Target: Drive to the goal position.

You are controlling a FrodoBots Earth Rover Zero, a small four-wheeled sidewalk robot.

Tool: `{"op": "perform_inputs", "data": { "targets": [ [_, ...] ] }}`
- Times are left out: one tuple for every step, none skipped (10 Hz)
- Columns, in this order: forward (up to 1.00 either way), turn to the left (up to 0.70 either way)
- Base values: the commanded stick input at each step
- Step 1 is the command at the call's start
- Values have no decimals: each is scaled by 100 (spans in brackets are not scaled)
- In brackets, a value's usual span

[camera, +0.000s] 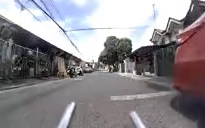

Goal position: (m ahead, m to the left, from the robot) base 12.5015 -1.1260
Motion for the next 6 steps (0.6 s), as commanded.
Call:
{"op": "perform_inputs", "data": {
  "targets": [
    [85,0],
    [85,0],
    [85,0],
    [85,-7],
    [85,-32],
    [85,-34]
  ]
}}
